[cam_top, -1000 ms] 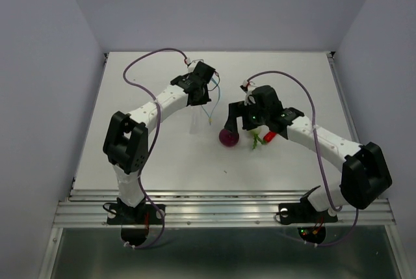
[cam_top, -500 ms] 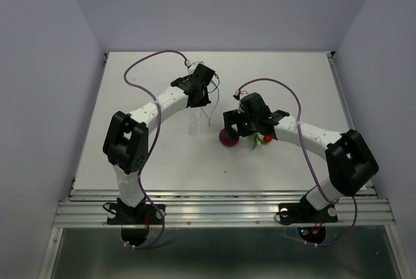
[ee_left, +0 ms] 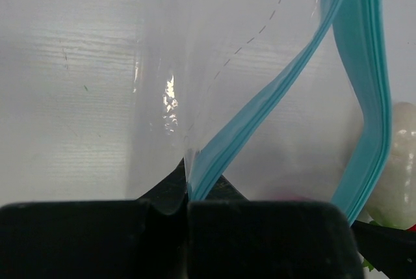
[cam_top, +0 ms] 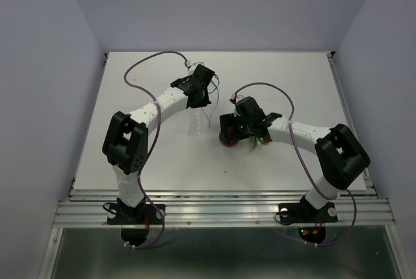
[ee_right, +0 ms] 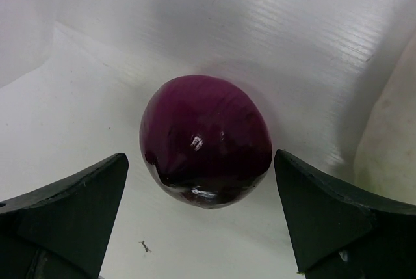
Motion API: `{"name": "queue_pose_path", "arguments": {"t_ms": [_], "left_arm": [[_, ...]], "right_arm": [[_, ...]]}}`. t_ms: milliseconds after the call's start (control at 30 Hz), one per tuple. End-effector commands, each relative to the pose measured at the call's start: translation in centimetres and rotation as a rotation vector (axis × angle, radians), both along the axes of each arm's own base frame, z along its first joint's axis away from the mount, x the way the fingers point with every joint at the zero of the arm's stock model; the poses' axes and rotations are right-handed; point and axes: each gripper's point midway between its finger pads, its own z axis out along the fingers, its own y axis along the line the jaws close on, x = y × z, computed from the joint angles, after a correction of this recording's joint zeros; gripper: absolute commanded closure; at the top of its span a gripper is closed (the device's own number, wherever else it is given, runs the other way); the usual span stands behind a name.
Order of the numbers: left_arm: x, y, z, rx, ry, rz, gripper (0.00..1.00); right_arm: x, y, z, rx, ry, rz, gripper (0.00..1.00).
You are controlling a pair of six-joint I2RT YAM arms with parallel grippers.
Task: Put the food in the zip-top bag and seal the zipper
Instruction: Open the zipper of the food storage bag at the center of the board, then pick up the fake vegetable at the center of the board, then place the fake vegetable in the zipper food storage bag.
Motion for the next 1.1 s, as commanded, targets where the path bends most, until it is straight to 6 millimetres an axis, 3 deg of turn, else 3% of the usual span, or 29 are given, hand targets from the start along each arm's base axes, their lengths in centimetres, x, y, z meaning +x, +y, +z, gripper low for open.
{"name": "queue_pose_path", "arguments": {"t_ms": [0,167,233,367,600,800,867,900,933,1067], "left_arm": [[-0.3,0.0,2.7,-0.033,-0.058,-0.013,1.0],[-0.4,-0.1,2.8,-0.04,-0.06,-0.017,1.0],[-0.4,0.0,3.0,-0.041,-0.063,-0.018,1.0],[-0.4,0.0,3.0,-0.041,-0.064,-0.02,1.0],[-0.4,0.1,3.2,-0.042,-0.067,-0.02,1.0],[-0.5,0.0,3.3,-0.045,-0.069,-0.026,1.0],[-0.6,0.1,3.3,-0.046,-0.07,-0.029,1.0],[-0.6,0.0,3.4,-0.049,-0.069,-0.033,1.0],[-0.7,-0.2,3.4,-0.053,-0.071,-0.038,1.0],[-0.7,-0.2,3.4,-0.056,-0.07,-0.039,1.0]], "right_arm": [[0.9,0.4,0.3,0.017,-0.039,-0.04,0.01],[0.8,0.5,-0.4,0.013,-0.022,-0.047,0.1],[1.0,0.5,-0.2,0.02,-0.027,-0.061,0.31],[1.3,0.9,1.2,0.051,-0.055,-0.058,0.49],[1.8,0.8,3.4,0.085,-0.098,-0.088,0.6],[2.7,0.5,8.6,0.148,-0.216,-0.125,0.63],[3.2,0.4,11.4,0.18,-0.278,-0.144,0.63],[3.7,0.0,12.4,0.18,-0.31,-0.17,0.63],[4.7,-0.2,14.9,0.204,-0.364,-0.215,0.63],[6.8,-0.2,18.3,0.237,-0.433,-0.298,0.62]]}}
